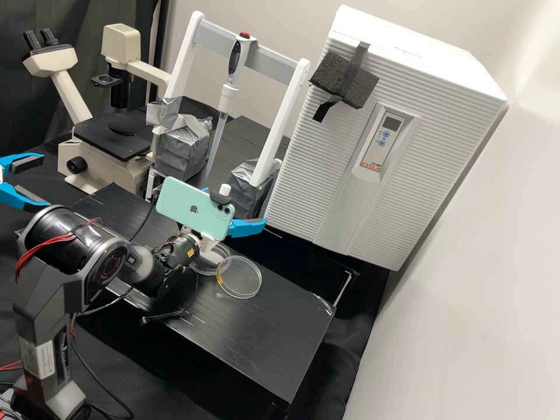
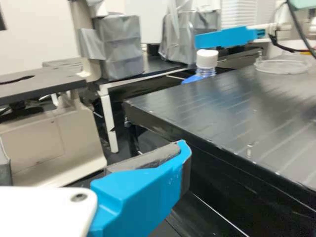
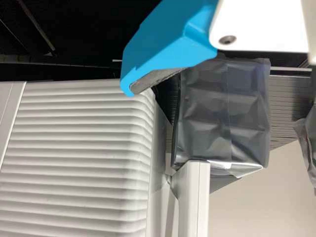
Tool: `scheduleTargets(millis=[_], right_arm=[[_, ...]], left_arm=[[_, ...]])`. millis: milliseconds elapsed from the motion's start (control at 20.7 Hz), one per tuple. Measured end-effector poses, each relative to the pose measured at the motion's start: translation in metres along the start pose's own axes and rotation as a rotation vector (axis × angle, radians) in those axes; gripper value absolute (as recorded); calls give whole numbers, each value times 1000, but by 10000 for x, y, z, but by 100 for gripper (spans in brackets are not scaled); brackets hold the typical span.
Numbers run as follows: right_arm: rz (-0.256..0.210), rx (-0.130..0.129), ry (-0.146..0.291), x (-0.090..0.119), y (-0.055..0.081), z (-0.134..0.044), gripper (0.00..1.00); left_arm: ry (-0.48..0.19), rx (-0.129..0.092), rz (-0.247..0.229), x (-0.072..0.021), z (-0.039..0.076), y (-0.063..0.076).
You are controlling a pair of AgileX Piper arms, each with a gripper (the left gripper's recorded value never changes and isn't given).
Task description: Open the bottle
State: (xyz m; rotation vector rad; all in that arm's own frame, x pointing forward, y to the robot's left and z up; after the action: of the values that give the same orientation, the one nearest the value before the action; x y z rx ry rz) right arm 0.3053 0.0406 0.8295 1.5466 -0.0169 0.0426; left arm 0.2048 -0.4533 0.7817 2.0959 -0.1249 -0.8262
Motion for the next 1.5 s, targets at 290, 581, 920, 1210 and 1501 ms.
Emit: scheduleTargets(millis=[290,581,920,1210,1501], right_arm=[[0,0,0,0,0,0,100],[9,21,24,-129,56,-64,100],[15,25,182,-302,10,-400,100],[-65,-40,210,-310,-252,-497,100],[-107,-61,168,-280,-396,-404,100]], left_arm=[[9,-5,2,-9,-15,2],[3,-41,3,-15,-2,11],[-1,-67,11,-25,17,33],[-1,-57,19,-32,28,54],[-1,-57,19,-32,28,54]])
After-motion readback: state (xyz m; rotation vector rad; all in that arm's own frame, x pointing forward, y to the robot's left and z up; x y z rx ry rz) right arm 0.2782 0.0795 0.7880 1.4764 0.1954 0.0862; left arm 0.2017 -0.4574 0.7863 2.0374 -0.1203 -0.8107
